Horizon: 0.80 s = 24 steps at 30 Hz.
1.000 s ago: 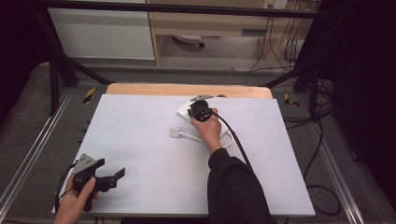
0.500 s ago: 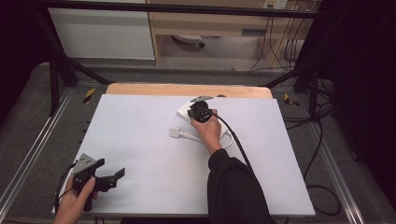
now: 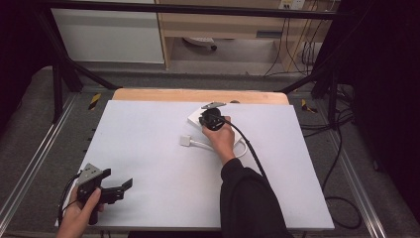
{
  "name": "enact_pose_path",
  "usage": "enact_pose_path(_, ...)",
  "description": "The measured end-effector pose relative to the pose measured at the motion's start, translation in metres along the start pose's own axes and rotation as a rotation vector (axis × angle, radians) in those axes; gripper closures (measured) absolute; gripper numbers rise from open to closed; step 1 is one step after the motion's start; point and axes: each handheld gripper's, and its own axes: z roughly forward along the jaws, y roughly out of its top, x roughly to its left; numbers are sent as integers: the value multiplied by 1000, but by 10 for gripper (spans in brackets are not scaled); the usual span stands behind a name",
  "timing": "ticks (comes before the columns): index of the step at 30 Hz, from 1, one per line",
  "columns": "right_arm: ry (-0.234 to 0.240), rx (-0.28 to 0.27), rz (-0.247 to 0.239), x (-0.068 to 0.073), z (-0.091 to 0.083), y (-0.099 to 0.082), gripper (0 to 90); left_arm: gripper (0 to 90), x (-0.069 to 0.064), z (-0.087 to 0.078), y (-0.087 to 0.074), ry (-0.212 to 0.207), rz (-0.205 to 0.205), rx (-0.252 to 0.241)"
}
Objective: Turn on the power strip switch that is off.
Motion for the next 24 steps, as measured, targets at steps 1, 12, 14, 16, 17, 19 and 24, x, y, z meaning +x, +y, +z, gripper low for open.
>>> enact_pose_path(1,1,-1,3,0,0,0,900,68,0,0,0,1,0,1)
enact_pose_path(12,6,-7,15,-1,0,-2,900,68,0,1,0,2,0,3)
enact_pose_path(14,2,-1,14,-2,0,-4,900,68,0,1,0,2,0,3)
enact_pose_path(16,0,-3,30,-4,-1,-5,900,68,0,1,0,2,1,3)
enact_pose_path(17,1,2,25,-4,-2,-5,900,68,0,1,0,1,1,3)
enact_pose_path(19,3,8,17,-5,-3,-5,900,68,-1,1,0,-1,-1,4)
enact_pose_path(24,5,6,24,-7,-2,-4,900,68,0,1,0,0,-1,3)
